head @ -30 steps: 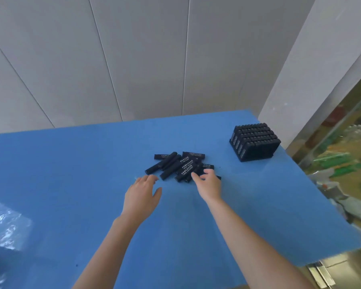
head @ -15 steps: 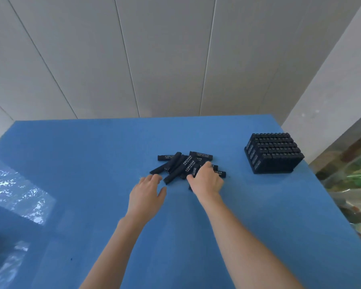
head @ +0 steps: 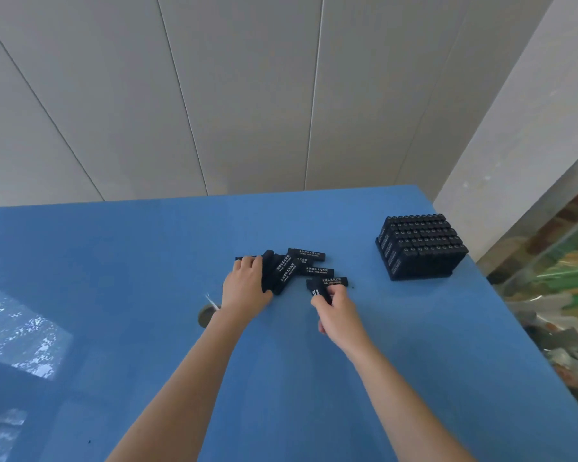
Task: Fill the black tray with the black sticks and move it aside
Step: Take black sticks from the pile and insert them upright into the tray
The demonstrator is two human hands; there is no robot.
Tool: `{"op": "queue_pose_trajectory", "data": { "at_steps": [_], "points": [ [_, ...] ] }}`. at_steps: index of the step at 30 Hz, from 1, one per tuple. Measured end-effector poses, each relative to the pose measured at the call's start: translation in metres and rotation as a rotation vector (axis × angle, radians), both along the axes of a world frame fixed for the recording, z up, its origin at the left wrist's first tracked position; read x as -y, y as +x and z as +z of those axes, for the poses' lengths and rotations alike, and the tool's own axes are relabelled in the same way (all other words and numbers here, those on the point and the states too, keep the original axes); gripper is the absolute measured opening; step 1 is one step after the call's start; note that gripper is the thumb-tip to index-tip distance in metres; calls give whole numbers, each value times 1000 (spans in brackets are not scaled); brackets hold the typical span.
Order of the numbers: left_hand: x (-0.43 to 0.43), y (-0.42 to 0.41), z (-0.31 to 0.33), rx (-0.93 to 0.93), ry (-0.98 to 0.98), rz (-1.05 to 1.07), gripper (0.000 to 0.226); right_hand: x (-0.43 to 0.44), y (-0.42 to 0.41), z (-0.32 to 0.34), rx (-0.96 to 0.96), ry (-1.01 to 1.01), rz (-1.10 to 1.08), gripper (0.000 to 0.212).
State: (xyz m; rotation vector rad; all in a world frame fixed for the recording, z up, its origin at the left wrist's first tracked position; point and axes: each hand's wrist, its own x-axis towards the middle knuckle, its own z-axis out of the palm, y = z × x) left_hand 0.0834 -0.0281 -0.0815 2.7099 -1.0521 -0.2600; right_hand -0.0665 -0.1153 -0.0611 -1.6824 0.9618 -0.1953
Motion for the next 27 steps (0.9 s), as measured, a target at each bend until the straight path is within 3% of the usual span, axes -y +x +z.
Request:
{"op": "queue_pose_trajectory", "data": {
  "at_steps": [10,18,20,24,27],
  "points": [
    [24,-2,-1,129,173,4,33,1,-14,0,33,67,0,13],
    [20,-6,11,-33,18,130,13,9,-24,9,98,193,-44,7],
    [13,-7,15,-141,-81,176,18,11,-27,13,143,228,-39,9],
    [-16,-15,33,-586,-392,288,11,8,-31,19,218,240,14,16],
    [-54,-29,49,-743,-541,348,18,-2,-30,26,273,269,89,19]
  ]
}}
